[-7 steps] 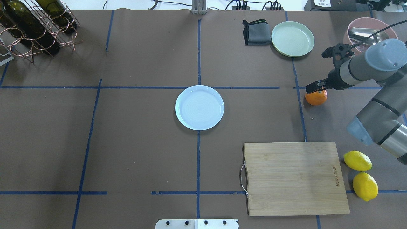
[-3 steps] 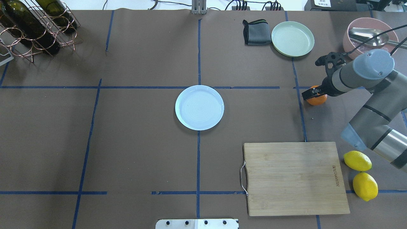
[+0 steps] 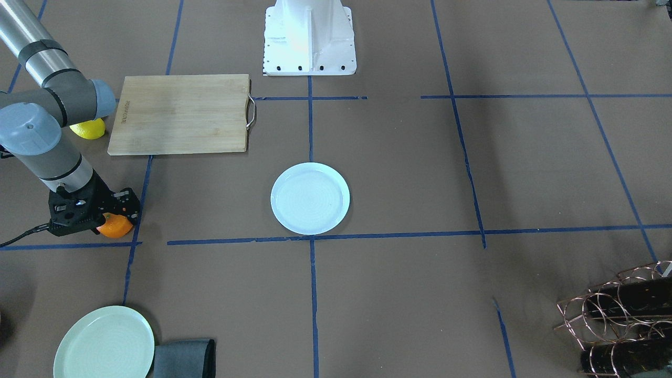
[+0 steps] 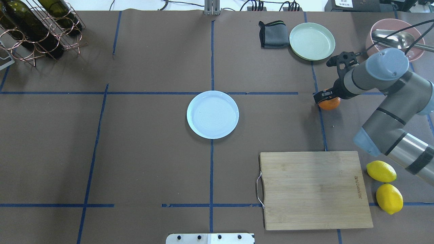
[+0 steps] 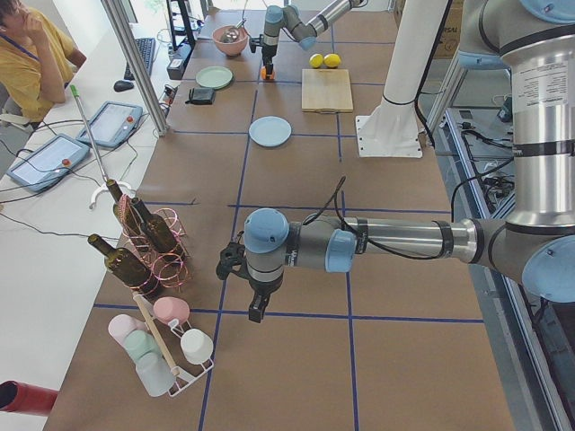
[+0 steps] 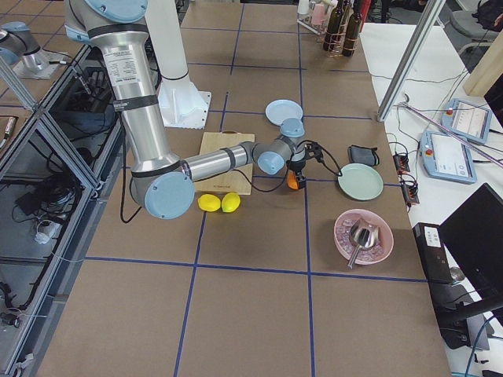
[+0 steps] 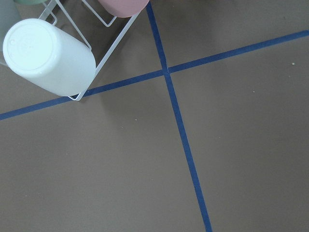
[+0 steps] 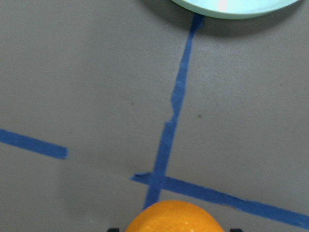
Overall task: Pick orange to plate
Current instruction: 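Lower the right gripper onto the orange and close on it, then carry the orange with the right gripper over the white plate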
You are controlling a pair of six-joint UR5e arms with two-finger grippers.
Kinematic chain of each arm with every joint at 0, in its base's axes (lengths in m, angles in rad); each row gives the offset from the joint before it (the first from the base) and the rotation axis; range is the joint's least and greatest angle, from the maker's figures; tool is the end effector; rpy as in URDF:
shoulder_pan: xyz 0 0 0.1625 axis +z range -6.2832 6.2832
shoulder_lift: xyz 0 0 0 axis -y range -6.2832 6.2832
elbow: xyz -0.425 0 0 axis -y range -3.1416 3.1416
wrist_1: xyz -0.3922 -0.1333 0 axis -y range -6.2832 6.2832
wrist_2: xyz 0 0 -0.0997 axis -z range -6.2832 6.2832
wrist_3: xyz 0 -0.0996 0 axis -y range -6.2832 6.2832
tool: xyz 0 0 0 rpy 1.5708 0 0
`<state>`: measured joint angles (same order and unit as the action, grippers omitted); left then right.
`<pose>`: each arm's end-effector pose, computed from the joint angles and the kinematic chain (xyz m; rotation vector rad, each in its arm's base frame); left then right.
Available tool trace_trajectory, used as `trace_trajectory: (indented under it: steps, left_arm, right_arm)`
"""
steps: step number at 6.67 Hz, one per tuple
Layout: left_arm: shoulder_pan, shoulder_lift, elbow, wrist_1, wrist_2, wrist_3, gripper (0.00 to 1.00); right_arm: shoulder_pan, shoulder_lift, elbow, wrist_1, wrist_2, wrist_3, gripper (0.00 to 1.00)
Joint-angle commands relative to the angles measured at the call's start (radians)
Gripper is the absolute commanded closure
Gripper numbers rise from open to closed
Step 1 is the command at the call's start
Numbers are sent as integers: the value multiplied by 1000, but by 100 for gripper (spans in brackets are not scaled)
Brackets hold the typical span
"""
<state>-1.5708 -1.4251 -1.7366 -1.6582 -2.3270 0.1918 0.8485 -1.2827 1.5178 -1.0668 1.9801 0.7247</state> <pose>-0.0650 -0.4373 0.6364 0.1746 0.7438 0.2230 -0.3511 -0.5402 0.4790 0.2876 -0.7749 -0.1490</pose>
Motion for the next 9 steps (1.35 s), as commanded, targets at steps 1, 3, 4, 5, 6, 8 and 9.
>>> trace_trajectory:
  steps: [1,3,4,5,6,8,9]
  left_arm:
    - [0,0,0,0,0,0,0]
    - [0,0,2,0,0,0,0]
    - [0,0,2,0,0,0,0]
    - [2,-2,3,0,0,0,0]
    - [0,0,3,0,0,0,0]
    - [0,0,3,0,0,0,0]
    - [0,0,3,0,0,0,0]
  right_arm:
    - [-86,189,-5,-130,-10,189,100]
    - [-170,453,-66,-341,-111,347,100]
    - [-222,570,-176,-347,-154,431,100]
    - [-274,636,-247,-346,-238,473,100]
    - [-307,637,-249,-348,-260,486,98]
    - [-345,634,-266,-354,-303,492,90]
    - [-353,632,-266,-354,-305,493,65]
